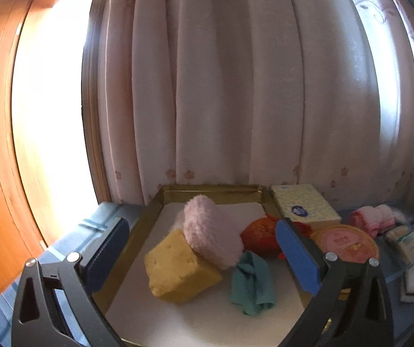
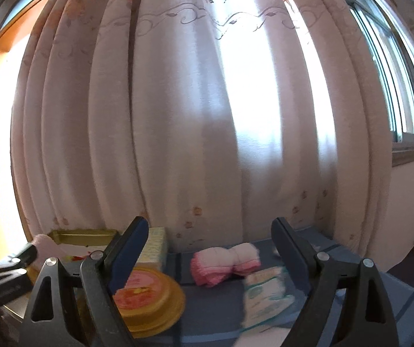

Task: Organize soft objects
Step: 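Move both tools toward the white sponge pad and cotton swab bag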

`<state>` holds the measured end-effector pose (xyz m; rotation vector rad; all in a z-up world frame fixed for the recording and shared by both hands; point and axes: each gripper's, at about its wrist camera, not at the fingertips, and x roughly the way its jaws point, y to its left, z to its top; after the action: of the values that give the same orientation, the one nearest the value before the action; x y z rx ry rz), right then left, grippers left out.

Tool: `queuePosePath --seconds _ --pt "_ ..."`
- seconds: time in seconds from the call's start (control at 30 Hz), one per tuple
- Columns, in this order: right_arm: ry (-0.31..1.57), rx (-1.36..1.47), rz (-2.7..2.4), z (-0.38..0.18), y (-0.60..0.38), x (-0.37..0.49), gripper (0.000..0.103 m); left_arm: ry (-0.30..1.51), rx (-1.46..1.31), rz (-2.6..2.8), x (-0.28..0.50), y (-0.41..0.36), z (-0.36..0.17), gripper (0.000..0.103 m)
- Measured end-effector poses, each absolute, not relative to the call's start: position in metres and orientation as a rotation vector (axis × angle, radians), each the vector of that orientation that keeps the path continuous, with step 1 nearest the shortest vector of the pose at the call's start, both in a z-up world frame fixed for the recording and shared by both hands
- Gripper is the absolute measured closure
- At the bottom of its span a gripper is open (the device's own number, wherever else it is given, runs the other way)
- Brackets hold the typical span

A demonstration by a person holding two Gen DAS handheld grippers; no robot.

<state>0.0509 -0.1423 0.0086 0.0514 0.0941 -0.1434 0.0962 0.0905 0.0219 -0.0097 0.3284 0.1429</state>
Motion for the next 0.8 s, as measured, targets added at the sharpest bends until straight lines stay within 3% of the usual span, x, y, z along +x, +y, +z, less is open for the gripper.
queuePosePath --seconds 0.43,0.8 --pt "0.087 -0.005 -0.285 0.012 -0.205 0.036 0.015 0.347 -0.014 0.105 0.085 0.063 0.023 0.0" --pt "0.156 0.038 -0.424 0.009 -0.264 0.035 0.015 0.393 0.043 -0.105 0.073 -0.007 0.021 0.0"
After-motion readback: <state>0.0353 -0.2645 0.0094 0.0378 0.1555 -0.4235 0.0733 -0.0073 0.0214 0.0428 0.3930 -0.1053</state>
